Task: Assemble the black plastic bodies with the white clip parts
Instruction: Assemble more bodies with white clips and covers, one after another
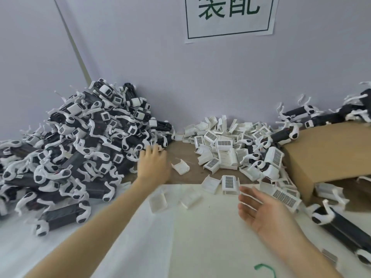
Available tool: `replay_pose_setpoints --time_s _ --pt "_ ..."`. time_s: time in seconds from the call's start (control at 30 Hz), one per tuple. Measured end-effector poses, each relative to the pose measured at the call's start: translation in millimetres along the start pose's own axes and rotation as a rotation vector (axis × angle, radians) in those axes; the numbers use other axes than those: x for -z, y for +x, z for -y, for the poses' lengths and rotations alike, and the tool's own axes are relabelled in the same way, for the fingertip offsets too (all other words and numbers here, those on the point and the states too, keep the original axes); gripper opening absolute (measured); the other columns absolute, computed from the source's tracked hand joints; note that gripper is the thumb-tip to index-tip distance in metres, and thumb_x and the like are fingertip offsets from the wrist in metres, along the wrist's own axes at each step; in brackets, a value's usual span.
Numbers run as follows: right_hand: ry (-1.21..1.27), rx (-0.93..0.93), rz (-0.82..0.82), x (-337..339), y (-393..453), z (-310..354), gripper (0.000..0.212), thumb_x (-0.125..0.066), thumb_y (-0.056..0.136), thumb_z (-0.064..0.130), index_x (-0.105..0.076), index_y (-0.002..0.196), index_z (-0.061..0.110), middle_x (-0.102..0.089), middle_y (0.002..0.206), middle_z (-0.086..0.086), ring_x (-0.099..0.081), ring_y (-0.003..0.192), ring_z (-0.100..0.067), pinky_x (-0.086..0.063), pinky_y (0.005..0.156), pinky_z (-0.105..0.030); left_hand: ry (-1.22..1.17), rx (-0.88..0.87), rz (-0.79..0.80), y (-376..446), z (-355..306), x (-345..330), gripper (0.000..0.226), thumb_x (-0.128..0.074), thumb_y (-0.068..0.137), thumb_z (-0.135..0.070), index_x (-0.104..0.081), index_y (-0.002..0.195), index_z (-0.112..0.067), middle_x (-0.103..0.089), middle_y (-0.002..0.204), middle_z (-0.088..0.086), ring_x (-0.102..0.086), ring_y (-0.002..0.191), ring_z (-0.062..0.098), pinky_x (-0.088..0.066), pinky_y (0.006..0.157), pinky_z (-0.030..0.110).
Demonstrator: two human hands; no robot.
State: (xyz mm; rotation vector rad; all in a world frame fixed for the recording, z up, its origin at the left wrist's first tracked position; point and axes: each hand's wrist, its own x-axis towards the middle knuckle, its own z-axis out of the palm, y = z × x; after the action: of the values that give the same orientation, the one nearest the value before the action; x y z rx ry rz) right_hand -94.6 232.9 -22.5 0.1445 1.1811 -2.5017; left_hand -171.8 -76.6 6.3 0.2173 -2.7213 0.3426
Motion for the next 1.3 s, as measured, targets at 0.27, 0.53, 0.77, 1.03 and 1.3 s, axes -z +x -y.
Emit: replay_pose_setpoints --time_s 0.27,0.53,0.77,1.03,1.3 --pt "-0.015 -0.011 0.015 4.9 2.4 -5.2 0.028 -0.067 0.084 0.026 -0.080 0.098 0.005 -0.070 0.083 -0.011 -0.067 0.064 -0.019 -0.060 0.058 -0.029 0.278 -0.083 0.179 16.7 33.9 -3.1 0.025 -0.070 0.097 -0.006 -0.067 0.118 -0.018 -0.070 0.117 -0.001 -0.059 0.122 0.026 -0.048 0.078 0.029" --pt "-0.031 0.015 0.041 1.1 -0.7 -8.9 0.033 -0.064 0.092 0.024 -0.075 0.115 0.004 -0.074 0.093 -0.015 -0.072 0.071 -0.023 -0.061 0.061 -0.030 -0.508 -0.518 -0.343 -50.3 -42.4 52.5 0.017 -0.078 0.085 -0.002 -0.079 0.099 -0.012 -0.075 0.082 -0.001 -0.065 0.072 0.029 -0.056 0.055 0.040" --pt "-0.082 0.050 0.081 -11.4 -6.8 -18.5 0.055 -0.068 0.093 0.052 -0.074 0.121 0.006 -0.073 0.113 -0.025 -0.073 0.107 -0.035 -0.062 0.085 -0.042 -0.605 -0.773 -0.544 -116.7 -78.2 50.4 0.034 -0.047 0.099 0.006 -0.078 0.106 -0.006 -0.077 0.113 -0.001 -0.072 0.109 0.025 -0.062 0.073 0.038" --pt "-0.226 0.173 0.076 -15.0 -8.2 -27.9 0.042 -0.084 0.080 0.039 -0.071 0.105 0.008 -0.072 0.098 -0.016 -0.071 0.095 -0.027 -0.054 0.090 -0.042 -0.701 -0.813 -0.602 -148.1 -73.6 41.1 0.046 -0.069 0.095 -0.007 -0.063 0.139 -0.020 -0.061 0.141 0.003 -0.060 0.128 0.025 -0.049 0.103 0.036" --pt "-0.536 0.277 0.150 -11.1 -11.2 -24.6 0.050 -0.080 0.080 0.056 -0.073 0.109 0.016 -0.075 0.101 -0.003 -0.070 0.099 -0.020 -0.050 0.095 -0.042 -1.445 0.054 -0.108 -146.5 -56.4 52.2 0.051 -0.061 0.098 -0.056 -0.053 0.143 -0.036 -0.060 0.142 -0.011 -0.058 0.130 0.008 -0.044 0.102 0.015"
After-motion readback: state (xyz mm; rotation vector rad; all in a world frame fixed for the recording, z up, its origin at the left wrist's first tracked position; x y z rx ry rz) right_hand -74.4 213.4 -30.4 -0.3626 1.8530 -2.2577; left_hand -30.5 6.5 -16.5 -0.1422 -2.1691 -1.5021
